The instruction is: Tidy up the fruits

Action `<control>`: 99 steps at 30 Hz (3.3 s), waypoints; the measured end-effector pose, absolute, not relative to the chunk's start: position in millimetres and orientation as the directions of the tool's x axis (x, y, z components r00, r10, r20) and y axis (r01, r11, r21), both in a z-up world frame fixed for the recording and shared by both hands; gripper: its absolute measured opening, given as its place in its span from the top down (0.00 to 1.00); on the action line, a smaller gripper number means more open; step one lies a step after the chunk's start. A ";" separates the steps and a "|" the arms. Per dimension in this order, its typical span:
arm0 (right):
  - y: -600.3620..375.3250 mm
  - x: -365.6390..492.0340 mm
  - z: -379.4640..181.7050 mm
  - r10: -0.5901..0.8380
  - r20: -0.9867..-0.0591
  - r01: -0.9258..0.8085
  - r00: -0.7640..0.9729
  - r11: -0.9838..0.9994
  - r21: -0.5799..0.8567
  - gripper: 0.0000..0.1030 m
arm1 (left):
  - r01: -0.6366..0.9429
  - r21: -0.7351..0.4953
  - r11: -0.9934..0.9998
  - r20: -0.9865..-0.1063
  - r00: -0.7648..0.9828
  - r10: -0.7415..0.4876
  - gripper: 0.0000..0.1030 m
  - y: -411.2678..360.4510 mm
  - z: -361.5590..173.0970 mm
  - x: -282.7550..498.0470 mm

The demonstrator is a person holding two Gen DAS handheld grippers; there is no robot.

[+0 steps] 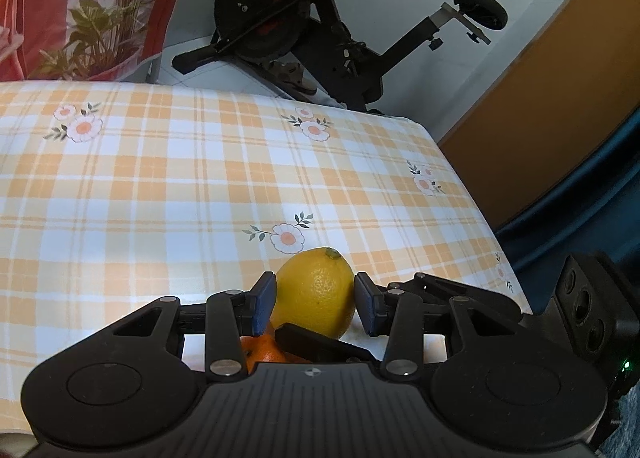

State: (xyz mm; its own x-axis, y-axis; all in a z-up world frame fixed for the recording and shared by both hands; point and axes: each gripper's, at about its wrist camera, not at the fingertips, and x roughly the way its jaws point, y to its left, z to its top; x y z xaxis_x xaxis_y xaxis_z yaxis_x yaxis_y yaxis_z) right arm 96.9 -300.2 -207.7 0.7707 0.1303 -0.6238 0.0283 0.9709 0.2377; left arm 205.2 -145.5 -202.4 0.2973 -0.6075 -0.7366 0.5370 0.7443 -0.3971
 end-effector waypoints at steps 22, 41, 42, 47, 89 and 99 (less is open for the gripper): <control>-180.5 81.0 -175.2 0.233 -0.590 -0.178 0.774 0.973 0.150 0.52 | 0.506 -0.297 0.809 -0.745 0.408 -0.529 0.56 -49.4 -160.5 139.2; -101.5 60.1 -163.3 0.264 -0.618 -0.281 0.740 0.957 0.074 0.52 | 0.457 -0.291 0.841 -0.724 0.470 -0.506 0.56 9.8 -154.3 88.7; -98.7 59.9 -163.6 0.265 -0.621 -0.285 0.737 0.956 0.070 0.52 | 0.455 -0.293 0.841 -0.724 0.469 -0.506 0.56 12.0 -155.3 88.2; -86.5 60.2 -164.0 0.267 -0.632 -0.306 0.728 0.951 0.050 0.52 | 0.446 -0.299 0.844 -0.722 0.473 -0.506 0.56 21.7 -156.6 84.8; -77.6 88.7 -163.4 0.196 -0.691 -0.358 0.696 0.929 -0.097 0.51 | 0.439 -0.395 0.807 -0.705 0.419 -0.573 0.55 31.6 -169.7 117.9; -63.2 90.2 -166.3 0.199 -0.737 -0.417 0.646 0.901 -0.121 0.51 | 0.398 -0.379 0.835 -0.701 0.466 -0.540 0.57 51.8 -165.5 110.3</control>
State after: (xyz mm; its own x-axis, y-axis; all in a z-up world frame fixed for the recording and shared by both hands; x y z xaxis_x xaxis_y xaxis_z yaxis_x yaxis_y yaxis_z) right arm 90.2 -63.2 -166.3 0.6459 0.1995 -0.7369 -0.4165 0.9010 -0.1212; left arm 110.3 51.8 -165.5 0.4664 -0.5401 -0.7006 0.3983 0.8354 -0.3788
